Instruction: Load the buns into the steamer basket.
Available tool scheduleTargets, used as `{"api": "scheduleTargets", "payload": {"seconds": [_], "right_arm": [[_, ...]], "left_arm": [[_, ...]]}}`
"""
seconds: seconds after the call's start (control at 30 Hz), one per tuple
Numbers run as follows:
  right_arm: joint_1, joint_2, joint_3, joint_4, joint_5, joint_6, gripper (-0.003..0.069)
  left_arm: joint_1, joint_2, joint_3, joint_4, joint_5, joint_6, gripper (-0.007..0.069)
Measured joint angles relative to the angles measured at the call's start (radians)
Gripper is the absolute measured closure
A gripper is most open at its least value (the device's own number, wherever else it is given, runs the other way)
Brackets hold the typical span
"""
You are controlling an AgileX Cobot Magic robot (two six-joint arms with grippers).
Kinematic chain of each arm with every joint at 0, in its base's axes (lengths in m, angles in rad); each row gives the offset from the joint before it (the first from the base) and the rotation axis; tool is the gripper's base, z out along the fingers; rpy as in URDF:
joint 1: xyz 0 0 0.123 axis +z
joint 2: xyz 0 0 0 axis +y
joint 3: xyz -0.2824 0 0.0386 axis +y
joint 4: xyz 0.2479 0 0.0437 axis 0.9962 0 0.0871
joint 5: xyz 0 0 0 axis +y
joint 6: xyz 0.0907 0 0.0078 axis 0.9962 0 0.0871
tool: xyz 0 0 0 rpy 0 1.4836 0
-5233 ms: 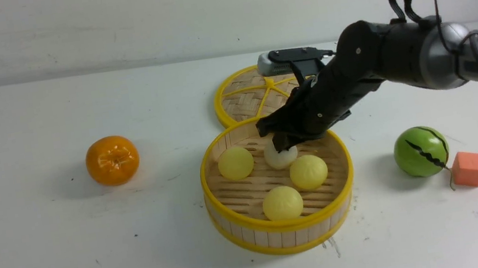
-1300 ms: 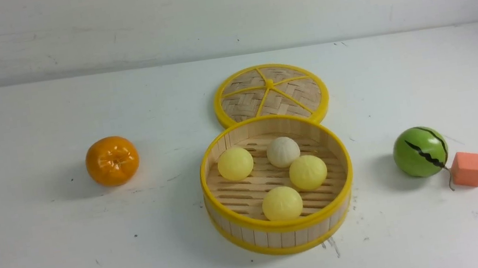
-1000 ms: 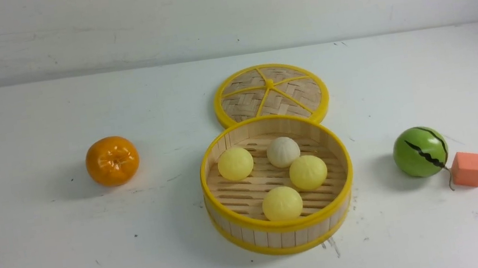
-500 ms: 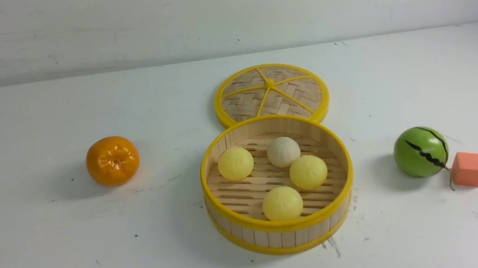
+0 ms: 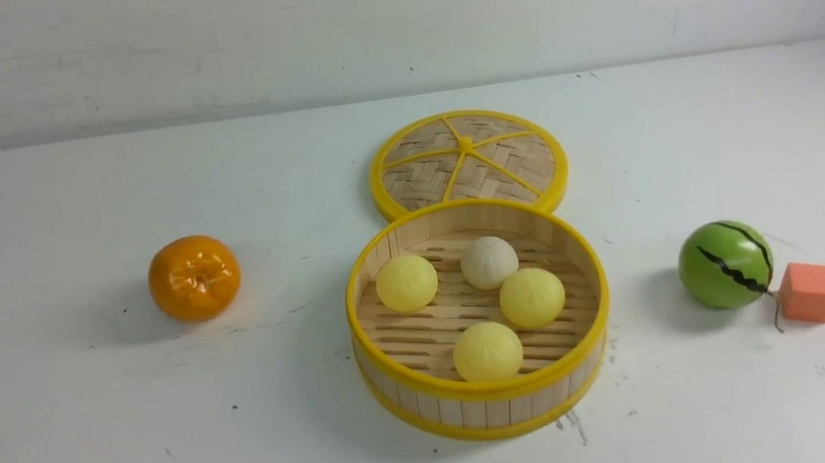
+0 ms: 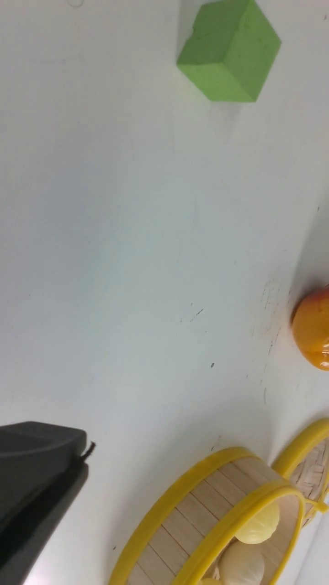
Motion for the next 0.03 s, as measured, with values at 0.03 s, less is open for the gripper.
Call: {"api": "scheduleTargets", "payload": {"seconds": [0.03], "right_arm": [[0.0,0.0,0.0,0.0,0.0,0.0,0.0606]], "left_arm": [[0.0,0.0,0.0,0.0,0.0,0.0,0.0637]]}}
